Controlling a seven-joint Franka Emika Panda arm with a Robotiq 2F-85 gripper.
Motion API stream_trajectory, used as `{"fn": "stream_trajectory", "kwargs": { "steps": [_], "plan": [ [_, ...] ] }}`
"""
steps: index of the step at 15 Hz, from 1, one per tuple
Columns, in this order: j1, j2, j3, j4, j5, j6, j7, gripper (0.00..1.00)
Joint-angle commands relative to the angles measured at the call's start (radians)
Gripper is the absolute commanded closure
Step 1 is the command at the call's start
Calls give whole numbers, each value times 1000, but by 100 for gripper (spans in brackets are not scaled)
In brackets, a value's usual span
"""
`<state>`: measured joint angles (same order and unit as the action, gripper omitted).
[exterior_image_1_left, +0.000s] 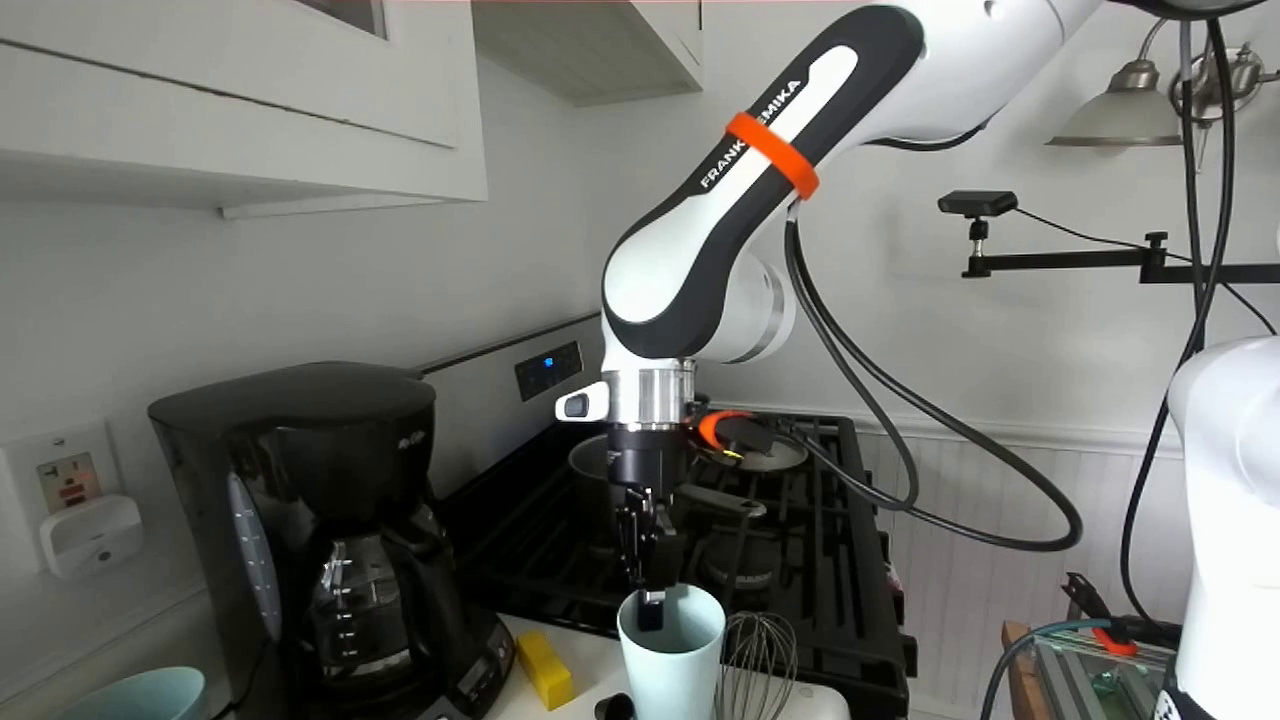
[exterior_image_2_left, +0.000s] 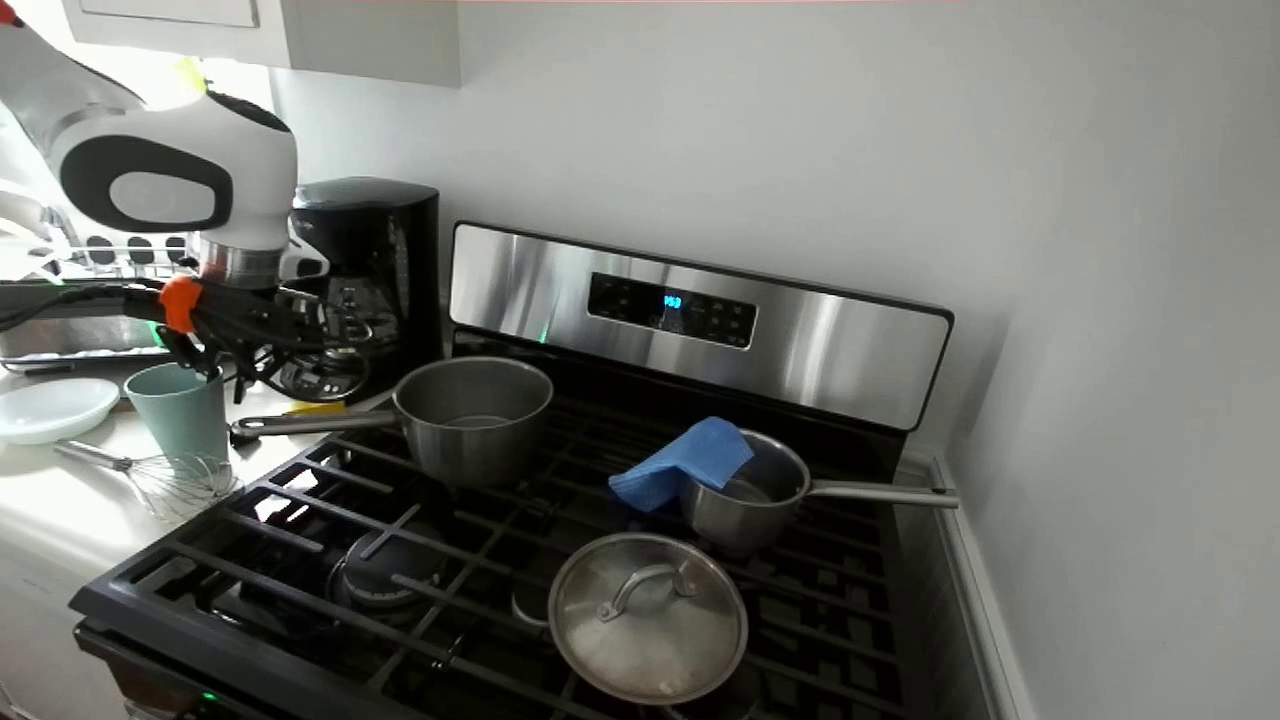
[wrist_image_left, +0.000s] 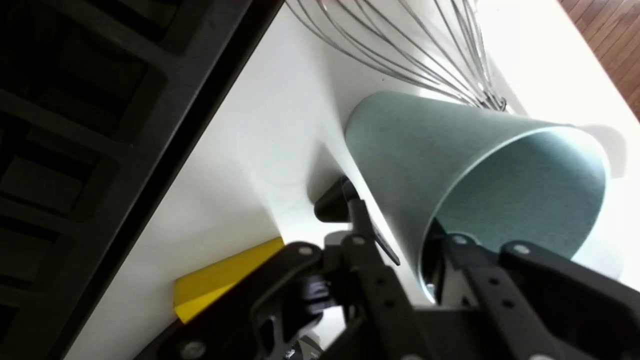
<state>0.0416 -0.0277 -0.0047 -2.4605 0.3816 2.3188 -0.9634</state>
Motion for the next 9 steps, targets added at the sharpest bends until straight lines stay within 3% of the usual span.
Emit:
{"fn": "stream_trajectory", "kwargs": {
  "steps": [1,9],
  "plan": [
    [-1,-2,11,-10,-21,18,-12,100],
    [-8,-62,8,-22,-126,-6,16,99]
  ]
}}
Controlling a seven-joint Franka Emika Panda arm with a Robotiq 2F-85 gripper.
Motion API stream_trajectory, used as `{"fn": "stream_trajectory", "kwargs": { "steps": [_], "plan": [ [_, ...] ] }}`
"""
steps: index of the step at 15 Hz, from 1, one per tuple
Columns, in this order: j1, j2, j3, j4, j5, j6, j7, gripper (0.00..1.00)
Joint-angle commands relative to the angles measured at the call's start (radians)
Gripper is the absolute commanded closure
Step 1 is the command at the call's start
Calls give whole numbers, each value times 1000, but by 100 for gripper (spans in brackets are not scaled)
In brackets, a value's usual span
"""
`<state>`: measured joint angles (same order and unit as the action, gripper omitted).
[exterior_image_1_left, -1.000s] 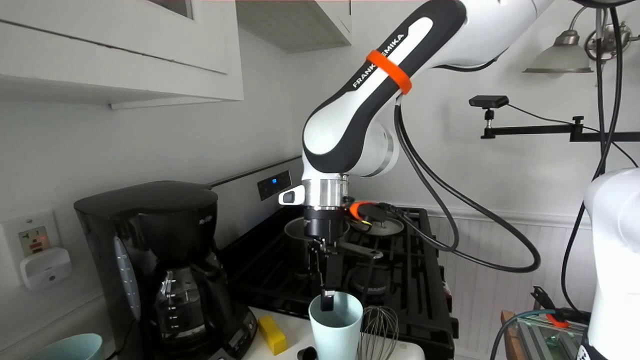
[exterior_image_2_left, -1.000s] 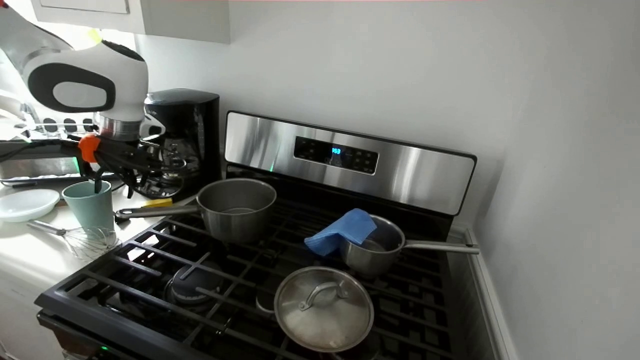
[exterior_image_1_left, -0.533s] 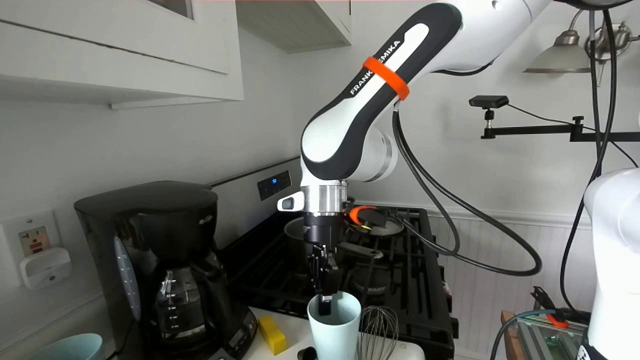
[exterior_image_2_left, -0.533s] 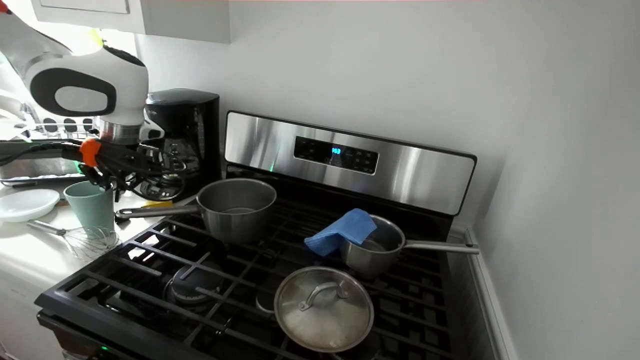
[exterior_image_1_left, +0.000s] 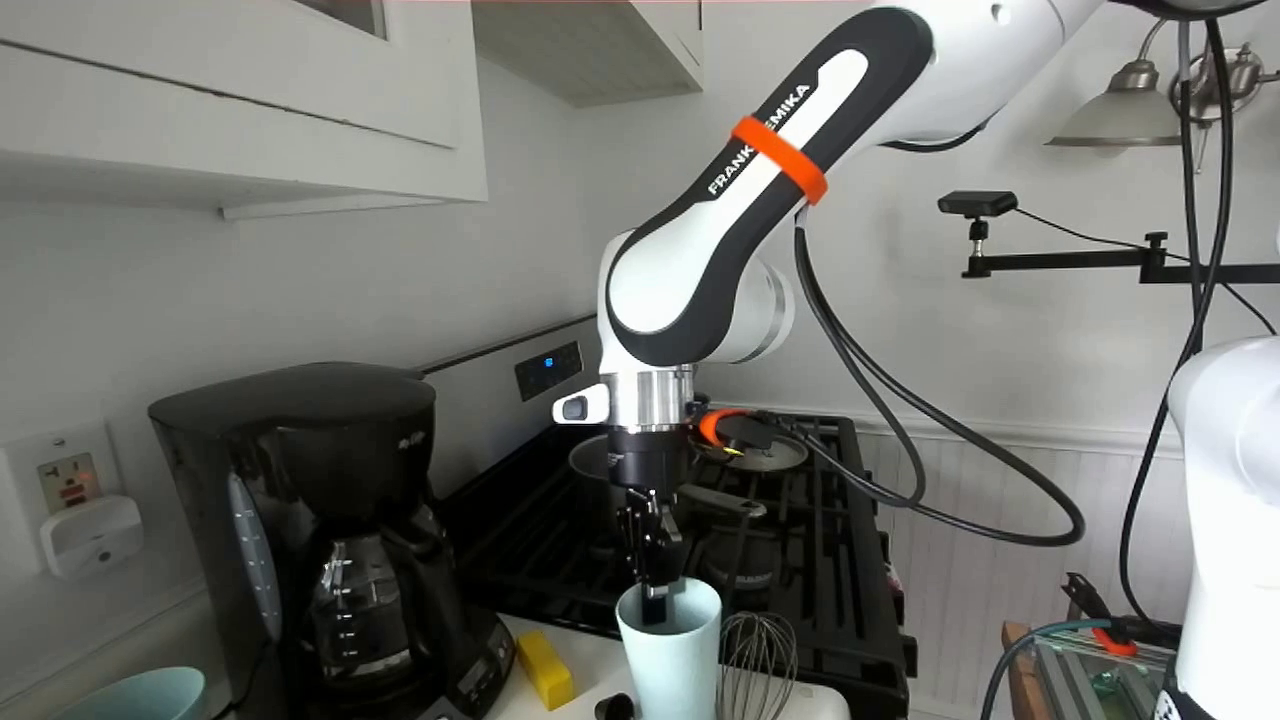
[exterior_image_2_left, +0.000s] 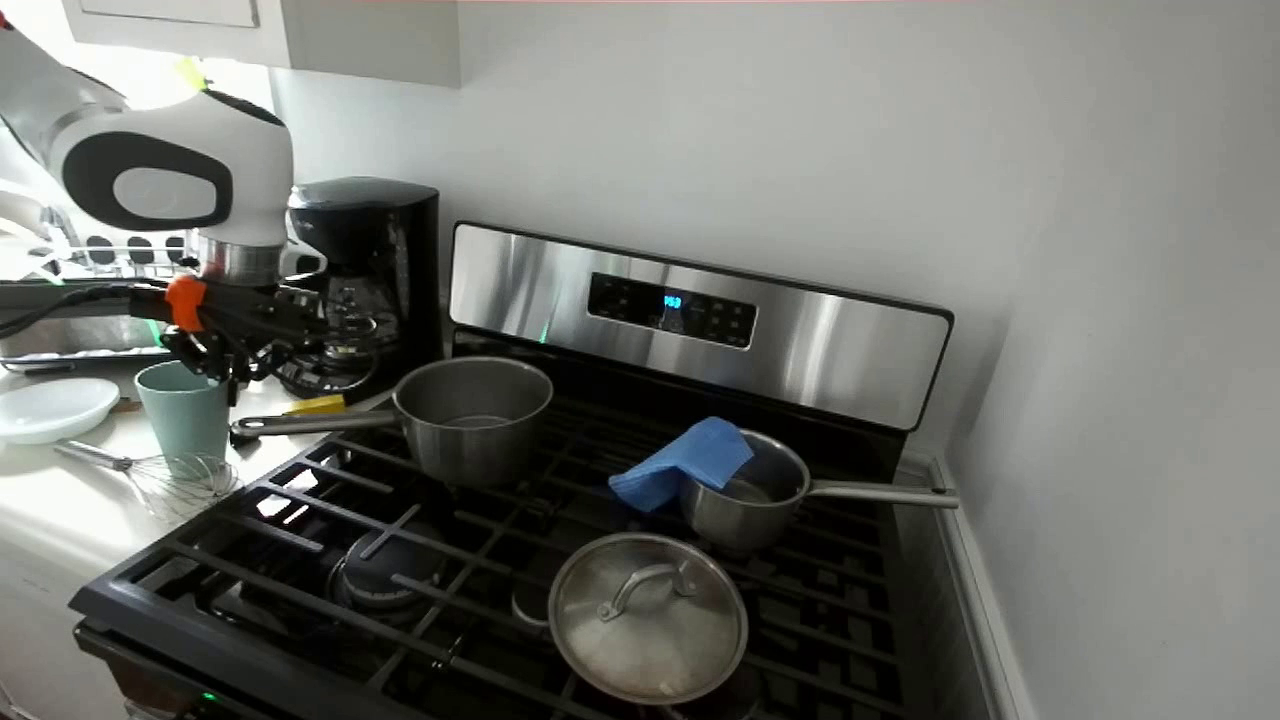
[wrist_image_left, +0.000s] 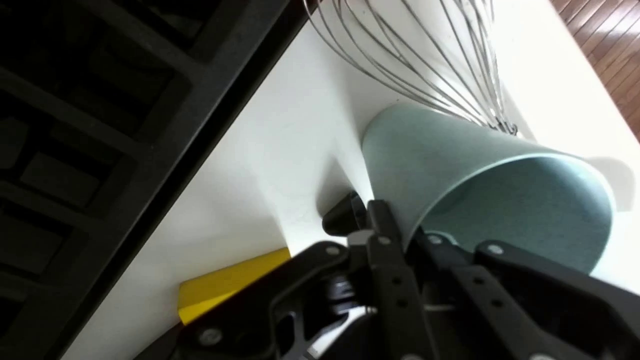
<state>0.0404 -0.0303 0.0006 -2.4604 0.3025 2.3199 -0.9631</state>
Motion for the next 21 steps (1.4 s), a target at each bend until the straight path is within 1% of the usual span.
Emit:
{"fn": "stream_trajectory", "kwargs": {
  "steps": [1,5,10,11,13,15,16,18,21],
  "plan": [
    [-9,-87,-2,-26,-47,-16,8,99],
    [-13,-191,-28,-25,-32,-51,-6,99],
    [-25,-332,-86,-5,-48,-100,35,99],
    [-1,-256,-83,5,-37,-61,18,96],
    [-6,-303,-101,5,-39,-82,20,96],
    [-6,-318,-105,4,-39,-91,21,96],
    [-6,-317,-105,3,-39,-91,21,99],
    [-14,-344,-89,-2,-78,-51,43,99],
    [-22,-375,-93,11,-120,-13,54,99]
  ]
}}
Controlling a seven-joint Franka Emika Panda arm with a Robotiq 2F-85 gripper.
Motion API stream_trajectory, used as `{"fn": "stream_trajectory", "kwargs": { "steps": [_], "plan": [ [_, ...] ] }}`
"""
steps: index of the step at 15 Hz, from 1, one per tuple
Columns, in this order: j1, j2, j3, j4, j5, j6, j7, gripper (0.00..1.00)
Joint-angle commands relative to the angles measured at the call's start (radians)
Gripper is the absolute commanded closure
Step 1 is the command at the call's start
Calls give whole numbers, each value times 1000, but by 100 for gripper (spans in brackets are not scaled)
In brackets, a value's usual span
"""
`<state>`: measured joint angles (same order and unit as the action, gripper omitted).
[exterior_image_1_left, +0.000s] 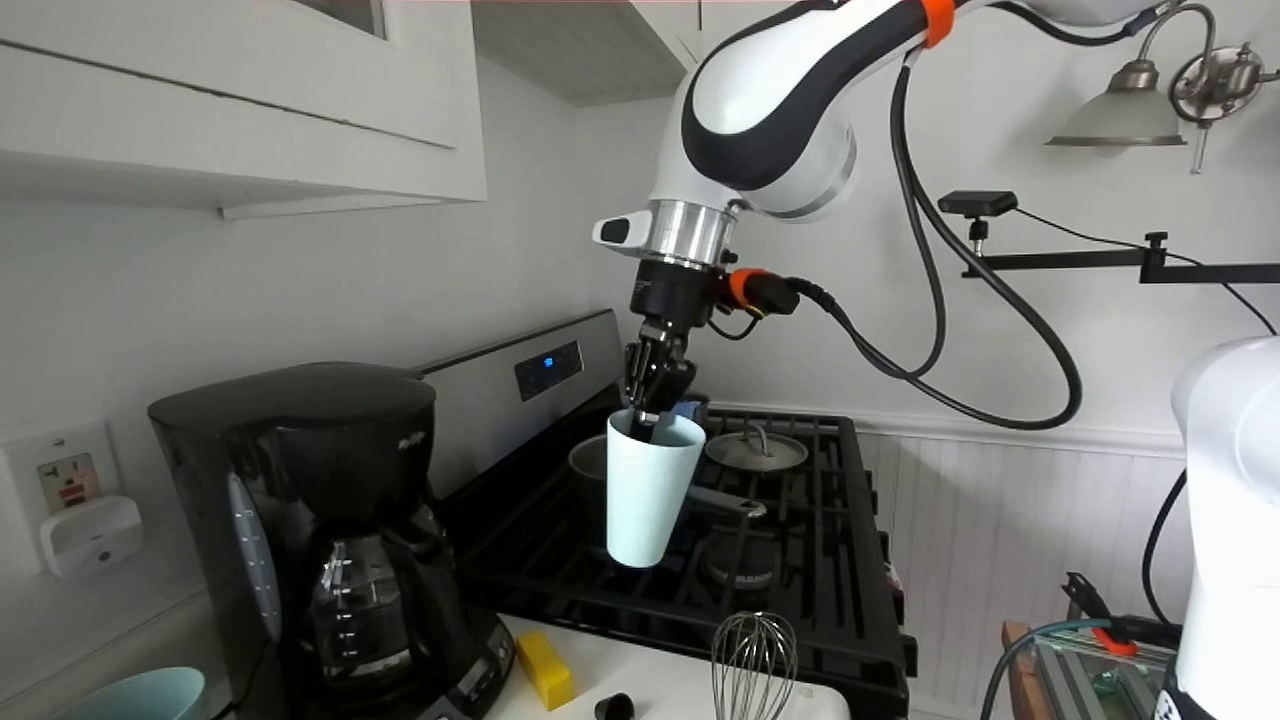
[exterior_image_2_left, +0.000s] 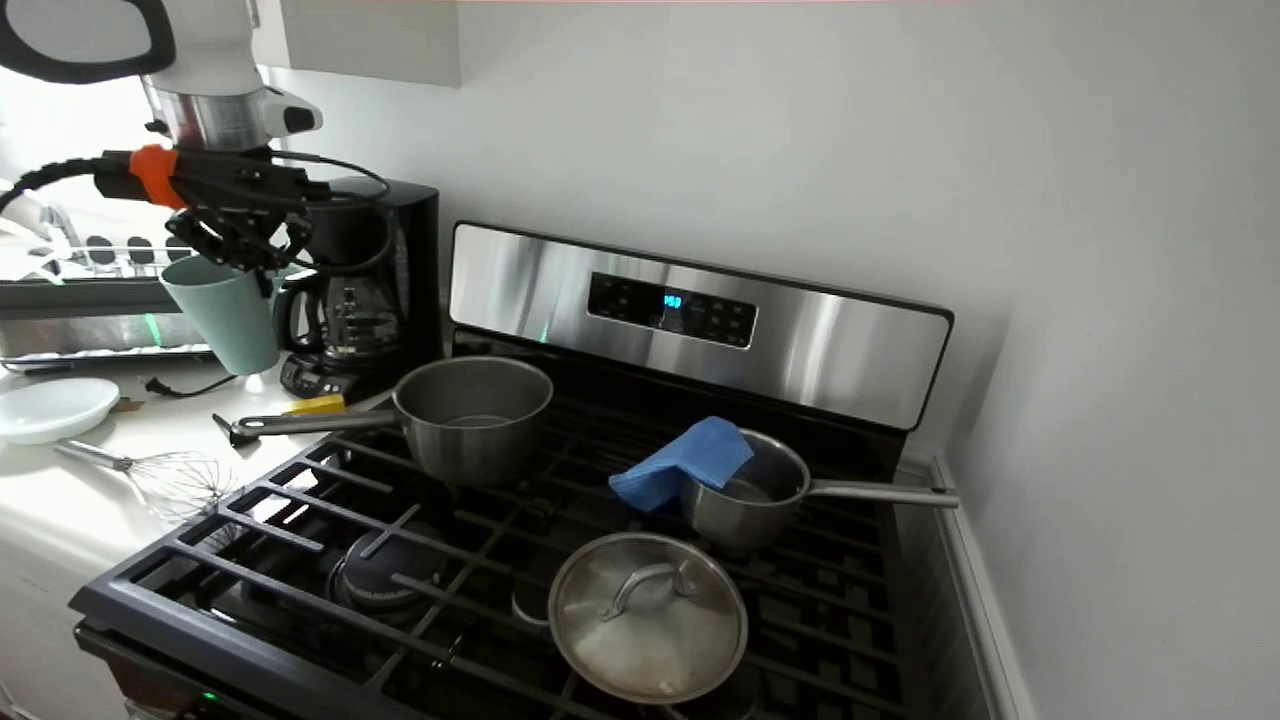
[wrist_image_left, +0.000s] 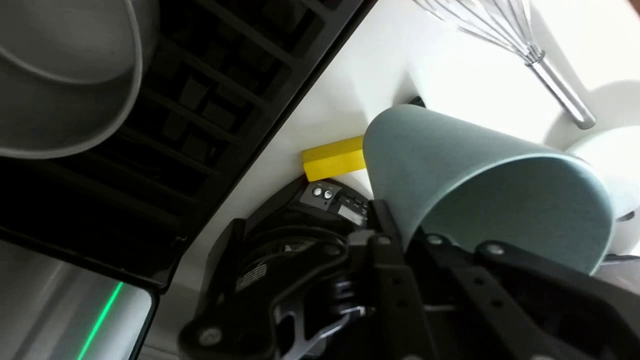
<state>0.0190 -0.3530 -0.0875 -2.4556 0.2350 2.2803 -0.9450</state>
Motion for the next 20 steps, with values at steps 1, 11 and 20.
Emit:
{"fn": "stream_trajectory", "kwargs": {
  "steps": [1,11,20],
  "plan": [
    [-7,-60,-7,12,-74,43,43,99],
    [-181,-53,-4,73,-482,175,359,99],
    [-199,-12,-22,73,-602,280,477,99]
  ]
}}
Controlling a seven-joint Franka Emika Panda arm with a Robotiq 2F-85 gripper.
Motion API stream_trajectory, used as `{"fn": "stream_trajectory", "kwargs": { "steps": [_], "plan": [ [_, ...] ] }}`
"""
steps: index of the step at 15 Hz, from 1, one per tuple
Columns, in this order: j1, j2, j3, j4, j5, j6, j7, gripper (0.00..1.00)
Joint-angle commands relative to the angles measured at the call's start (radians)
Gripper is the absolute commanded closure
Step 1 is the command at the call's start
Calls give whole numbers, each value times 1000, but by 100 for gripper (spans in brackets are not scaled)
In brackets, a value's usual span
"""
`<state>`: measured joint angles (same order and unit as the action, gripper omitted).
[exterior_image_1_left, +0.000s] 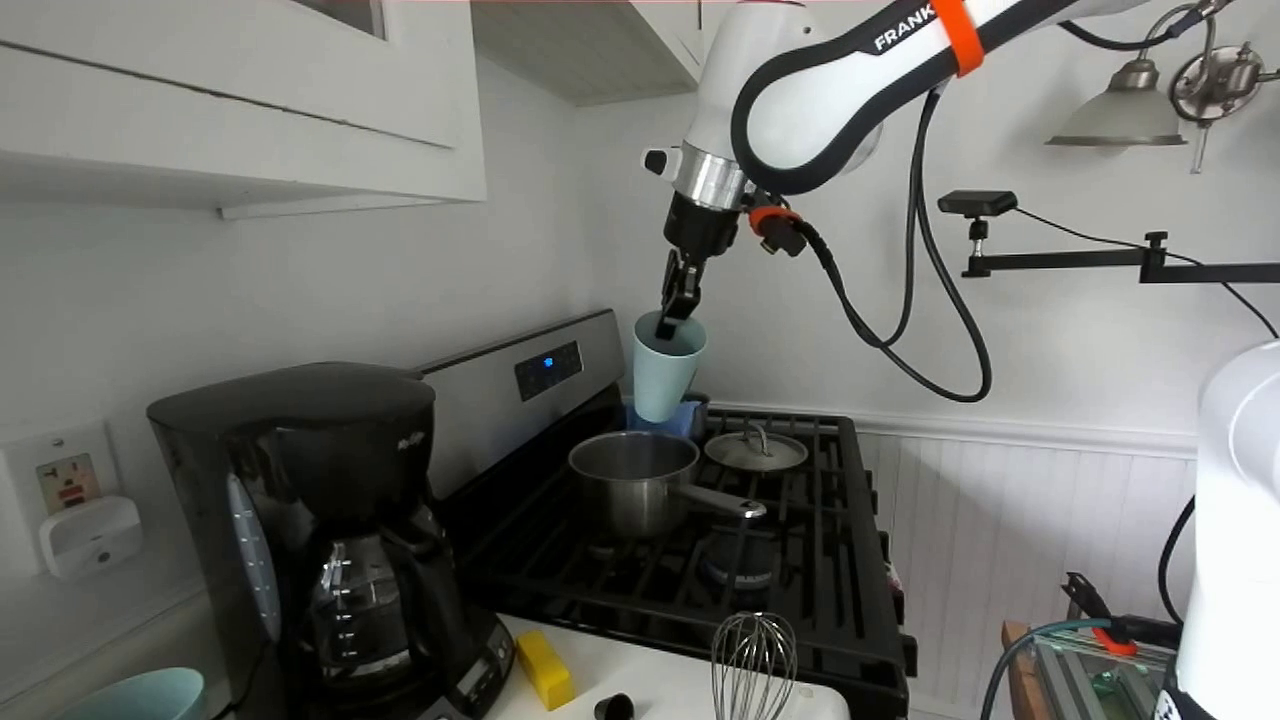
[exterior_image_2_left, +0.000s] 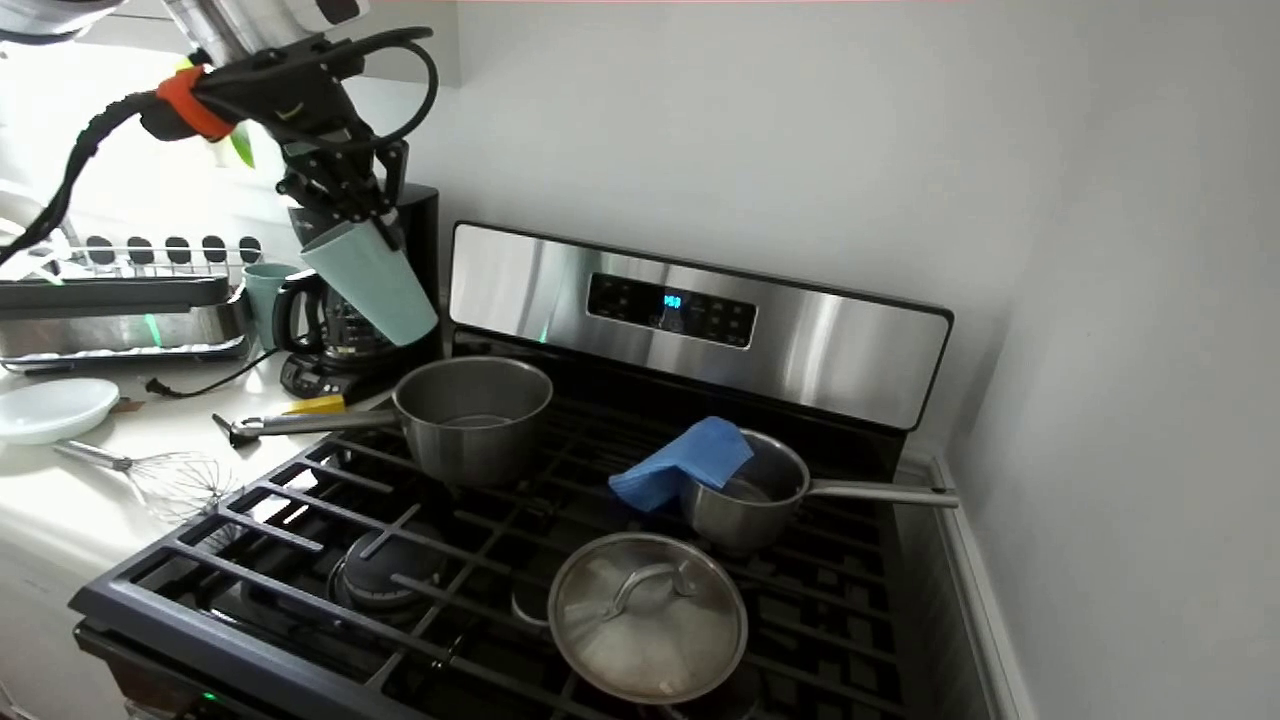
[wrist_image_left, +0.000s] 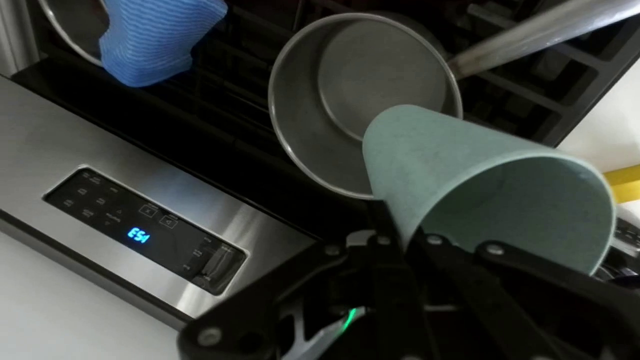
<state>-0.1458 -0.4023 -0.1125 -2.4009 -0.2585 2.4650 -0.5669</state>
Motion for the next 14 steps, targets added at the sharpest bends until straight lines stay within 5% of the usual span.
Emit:
{"fn": "stream_trajectory", "kwargs": {
  "steps": [1,9,14],
  "plan": [
    [-46,48,1,24,-141,123,133,99],
    [-158,183,33,89,-457,277,390,99],
    [-206,241,85,141,-798,269,649,99]
  ]
}}
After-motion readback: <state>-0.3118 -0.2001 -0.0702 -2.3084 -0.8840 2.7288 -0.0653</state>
